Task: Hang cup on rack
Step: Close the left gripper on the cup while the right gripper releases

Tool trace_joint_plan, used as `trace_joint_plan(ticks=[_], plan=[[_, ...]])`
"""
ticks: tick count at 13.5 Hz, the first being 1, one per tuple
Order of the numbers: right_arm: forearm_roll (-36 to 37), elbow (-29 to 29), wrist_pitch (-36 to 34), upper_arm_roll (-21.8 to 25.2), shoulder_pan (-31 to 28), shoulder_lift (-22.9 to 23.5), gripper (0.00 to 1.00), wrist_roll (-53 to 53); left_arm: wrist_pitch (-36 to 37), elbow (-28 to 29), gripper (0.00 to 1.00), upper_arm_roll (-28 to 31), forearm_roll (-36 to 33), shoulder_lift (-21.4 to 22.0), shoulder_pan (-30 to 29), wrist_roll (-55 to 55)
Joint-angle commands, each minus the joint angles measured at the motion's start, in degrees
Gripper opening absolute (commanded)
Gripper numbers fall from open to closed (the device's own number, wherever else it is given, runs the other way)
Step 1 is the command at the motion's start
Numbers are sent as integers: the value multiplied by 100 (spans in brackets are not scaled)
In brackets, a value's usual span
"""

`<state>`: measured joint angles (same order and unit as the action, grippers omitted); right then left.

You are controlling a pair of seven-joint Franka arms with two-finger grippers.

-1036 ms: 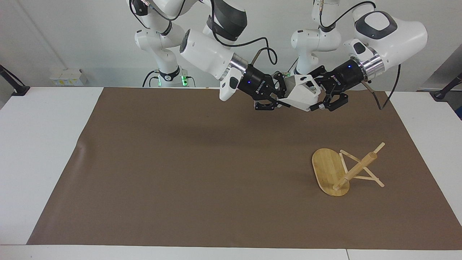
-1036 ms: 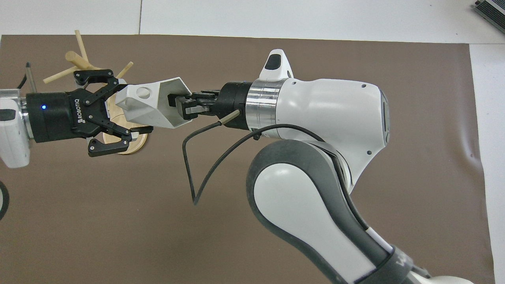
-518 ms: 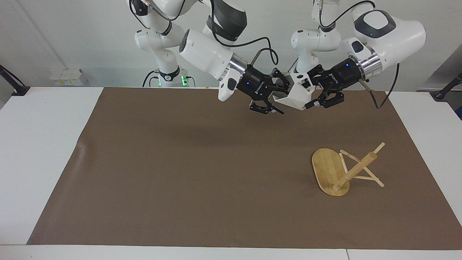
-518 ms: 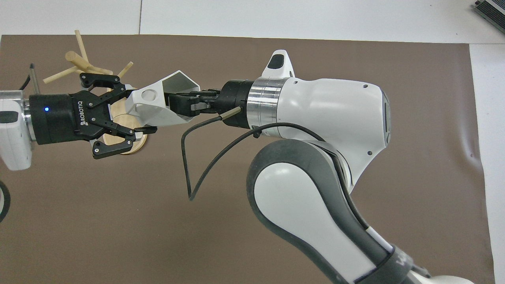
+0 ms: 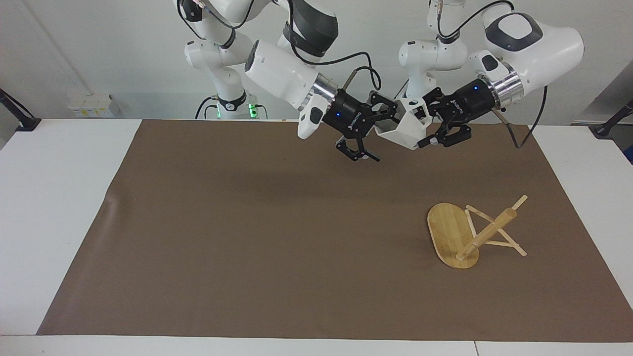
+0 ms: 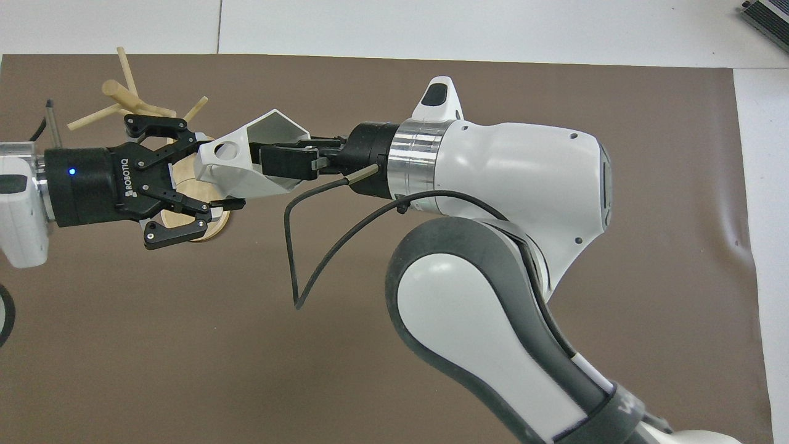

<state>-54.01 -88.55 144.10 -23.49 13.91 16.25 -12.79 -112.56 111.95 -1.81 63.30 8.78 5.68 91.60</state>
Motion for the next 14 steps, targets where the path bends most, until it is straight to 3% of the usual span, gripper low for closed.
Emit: trace_joint_plan(ticks=[1, 14], plan=[[74, -22, 91, -41, 67, -7, 100, 303, 32, 20, 0, 32, 104, 62, 30, -46], [74, -22, 92, -33, 68, -16, 100, 426, 32, 64, 0, 41, 104, 106, 30, -90]])
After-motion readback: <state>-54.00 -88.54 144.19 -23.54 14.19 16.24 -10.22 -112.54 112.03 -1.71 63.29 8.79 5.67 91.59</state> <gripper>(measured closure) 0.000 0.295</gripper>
